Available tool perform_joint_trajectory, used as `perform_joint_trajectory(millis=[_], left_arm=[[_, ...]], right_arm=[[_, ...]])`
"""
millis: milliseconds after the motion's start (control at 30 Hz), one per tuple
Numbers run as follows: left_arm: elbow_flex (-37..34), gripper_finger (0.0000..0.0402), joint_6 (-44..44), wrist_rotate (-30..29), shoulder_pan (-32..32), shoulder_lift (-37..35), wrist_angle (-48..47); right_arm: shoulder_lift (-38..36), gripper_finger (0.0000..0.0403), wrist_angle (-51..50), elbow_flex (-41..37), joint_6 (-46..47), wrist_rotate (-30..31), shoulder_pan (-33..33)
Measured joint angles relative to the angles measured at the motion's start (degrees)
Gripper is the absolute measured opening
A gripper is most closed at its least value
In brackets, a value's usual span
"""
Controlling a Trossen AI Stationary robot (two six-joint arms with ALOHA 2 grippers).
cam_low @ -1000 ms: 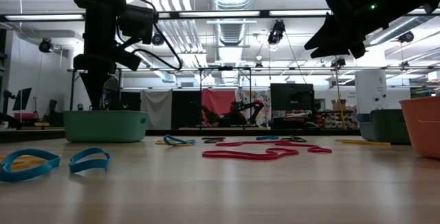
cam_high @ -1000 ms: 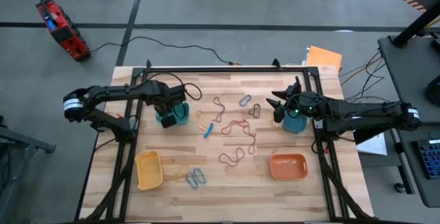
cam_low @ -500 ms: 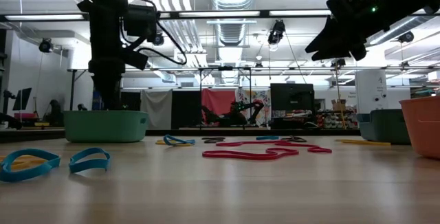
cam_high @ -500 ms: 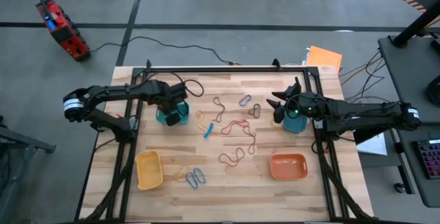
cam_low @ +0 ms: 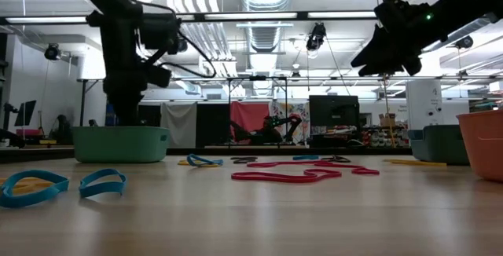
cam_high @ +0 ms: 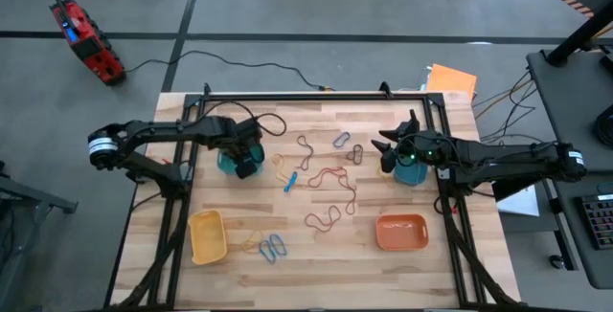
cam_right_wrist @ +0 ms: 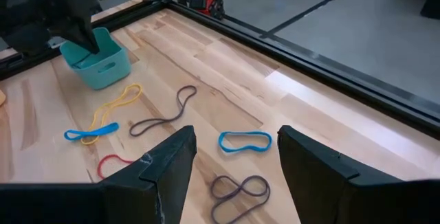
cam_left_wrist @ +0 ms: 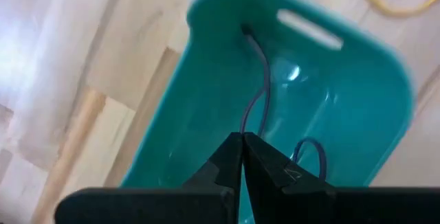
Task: Sort rubber bands into baskets
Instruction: Put the brown rubber band into the green bin
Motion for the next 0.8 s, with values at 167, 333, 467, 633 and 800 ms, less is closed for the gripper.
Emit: perform_joint_trajectory(millis=[167,333,467,633,800], left_arm=[[-1.97,0.0,-0.81,-0.07,0.0,0.0,-2.14],[-1.15,0.0,-1.37,-0.46,0.0,0.0,-5.11],[0.71,0.0,-1.28,-0.6,0.02,-0.02,-7.77],[2.99,0.0,0.56,-2.1,0.02,-0.02,-7.67],[3.06,0.0,2.08,-1.64,0.07,-0.01,-2.55]], right_arm=[[0.0,0.0201,-0.02,-0.12,0.38,0.0,0.0],[0.0,0.0201,-0.02,-0.12,0.43,0.0,0.0],[0.0,0.0201,-0.02,-0.12,0.43,0.0,0.0],[0.0,0.0201,-0.02,-0.12,0.43,0.0,0.0],[0.0,0.0201,-0.02,-0.12,0.43,0.0,0.0]])
